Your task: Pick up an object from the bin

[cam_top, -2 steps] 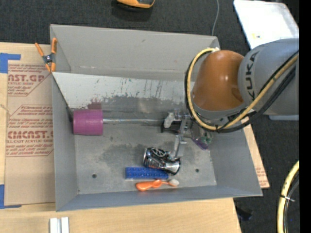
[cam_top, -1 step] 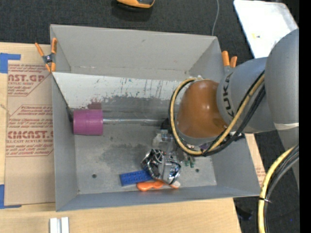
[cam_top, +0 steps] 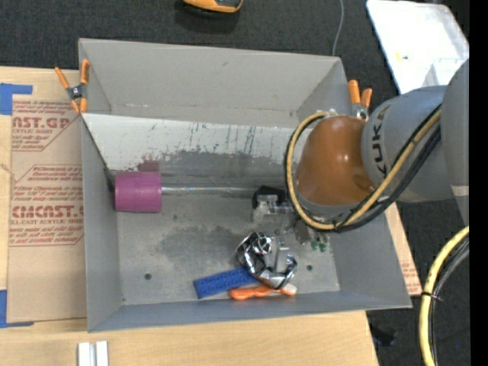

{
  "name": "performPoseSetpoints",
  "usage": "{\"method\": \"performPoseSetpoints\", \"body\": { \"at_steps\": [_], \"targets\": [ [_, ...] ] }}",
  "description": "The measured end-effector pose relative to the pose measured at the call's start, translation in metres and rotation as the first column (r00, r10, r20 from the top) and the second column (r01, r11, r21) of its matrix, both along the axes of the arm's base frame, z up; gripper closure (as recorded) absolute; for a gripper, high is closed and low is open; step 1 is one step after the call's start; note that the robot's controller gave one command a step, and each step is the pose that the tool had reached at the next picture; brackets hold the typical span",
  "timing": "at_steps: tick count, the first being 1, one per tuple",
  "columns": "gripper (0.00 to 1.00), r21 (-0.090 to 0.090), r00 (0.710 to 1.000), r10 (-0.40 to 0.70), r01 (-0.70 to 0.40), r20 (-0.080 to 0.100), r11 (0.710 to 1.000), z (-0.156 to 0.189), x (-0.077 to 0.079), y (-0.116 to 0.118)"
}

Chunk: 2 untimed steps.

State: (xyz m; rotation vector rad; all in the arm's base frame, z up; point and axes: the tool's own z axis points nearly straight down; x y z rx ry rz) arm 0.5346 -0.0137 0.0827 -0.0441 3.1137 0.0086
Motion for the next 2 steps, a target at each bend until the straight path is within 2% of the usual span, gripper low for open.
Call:
{"method": "performPoseSetpoints", "body": {
  "at_steps": [1, 2],
  "targets": [
    [1.0, 0.008, 0.998, 0.056, -0.056, 0.017, 0.998, -0.0019, -0.029, 0.0179],
    [1.0, 0.008, 0.998, 0.056, -0.056, 0.016, 0.998, -0.002, -0.0293, 0.0177]
  ]
}}
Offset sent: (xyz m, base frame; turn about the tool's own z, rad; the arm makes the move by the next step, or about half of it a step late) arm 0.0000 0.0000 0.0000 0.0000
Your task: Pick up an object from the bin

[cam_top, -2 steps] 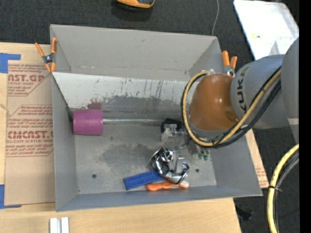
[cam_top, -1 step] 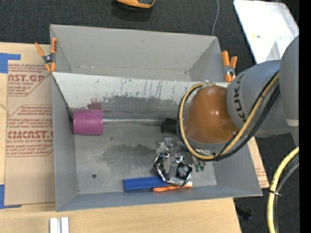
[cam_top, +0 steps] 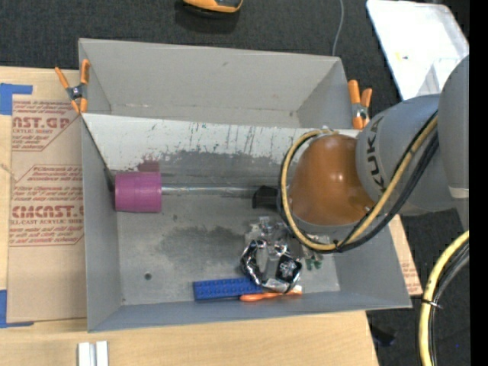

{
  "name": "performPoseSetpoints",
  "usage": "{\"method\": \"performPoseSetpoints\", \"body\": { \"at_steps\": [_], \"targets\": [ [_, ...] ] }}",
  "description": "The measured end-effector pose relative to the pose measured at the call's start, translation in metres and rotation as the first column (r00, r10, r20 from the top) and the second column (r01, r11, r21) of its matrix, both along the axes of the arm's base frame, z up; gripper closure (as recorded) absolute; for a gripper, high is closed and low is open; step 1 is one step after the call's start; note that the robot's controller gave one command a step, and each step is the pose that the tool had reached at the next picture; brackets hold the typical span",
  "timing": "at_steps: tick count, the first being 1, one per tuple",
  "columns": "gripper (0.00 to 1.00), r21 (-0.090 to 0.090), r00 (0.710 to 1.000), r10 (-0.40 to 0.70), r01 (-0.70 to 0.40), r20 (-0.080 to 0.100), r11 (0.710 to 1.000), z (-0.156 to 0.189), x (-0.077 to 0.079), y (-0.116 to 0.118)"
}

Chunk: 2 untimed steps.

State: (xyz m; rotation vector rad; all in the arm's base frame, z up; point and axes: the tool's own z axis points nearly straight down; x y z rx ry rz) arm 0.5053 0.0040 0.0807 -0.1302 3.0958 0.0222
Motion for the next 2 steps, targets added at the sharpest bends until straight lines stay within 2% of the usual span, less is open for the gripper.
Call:
{"method": "performPoseSetpoints", "body": {
  "at_steps": [2],
  "targets": [
    [1.0, 0.0, 1.0, 0.0, 0.0, 0.0, 1.0, 0.0, -0.0001, -0.0001]
  ]
}}
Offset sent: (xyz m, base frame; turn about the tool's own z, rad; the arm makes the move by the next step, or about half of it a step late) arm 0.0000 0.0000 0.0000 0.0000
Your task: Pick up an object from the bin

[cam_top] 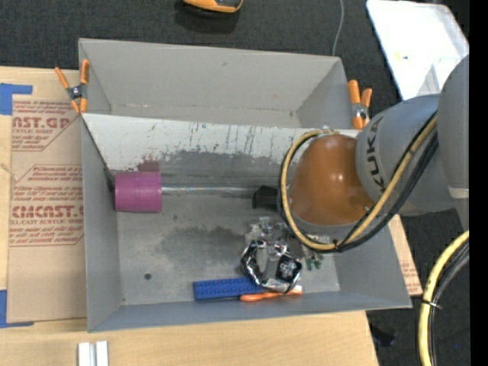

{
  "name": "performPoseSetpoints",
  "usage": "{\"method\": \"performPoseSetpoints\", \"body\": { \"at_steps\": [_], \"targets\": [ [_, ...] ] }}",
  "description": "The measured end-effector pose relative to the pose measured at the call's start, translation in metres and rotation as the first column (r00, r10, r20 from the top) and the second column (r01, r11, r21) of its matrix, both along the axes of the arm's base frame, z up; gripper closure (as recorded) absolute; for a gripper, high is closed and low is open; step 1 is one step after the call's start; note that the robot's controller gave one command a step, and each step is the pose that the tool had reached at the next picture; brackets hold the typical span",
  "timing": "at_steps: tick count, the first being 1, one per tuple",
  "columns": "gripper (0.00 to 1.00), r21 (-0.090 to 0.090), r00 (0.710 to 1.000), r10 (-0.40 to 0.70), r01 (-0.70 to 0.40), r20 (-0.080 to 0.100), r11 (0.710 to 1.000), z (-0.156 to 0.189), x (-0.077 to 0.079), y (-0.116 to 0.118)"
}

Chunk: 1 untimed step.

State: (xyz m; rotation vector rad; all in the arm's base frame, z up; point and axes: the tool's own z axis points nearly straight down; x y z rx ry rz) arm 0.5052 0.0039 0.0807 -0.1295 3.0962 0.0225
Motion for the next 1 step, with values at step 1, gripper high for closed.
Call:
{"method": "performPoseSetpoints", "body": {
  "at_steps": [1],
  "targets": [
    [1.0, 0.0, 1.0, 0.0, 0.0, -0.001, 1.0, 0.0, -0.0001, -0.0002]
  ]
}}
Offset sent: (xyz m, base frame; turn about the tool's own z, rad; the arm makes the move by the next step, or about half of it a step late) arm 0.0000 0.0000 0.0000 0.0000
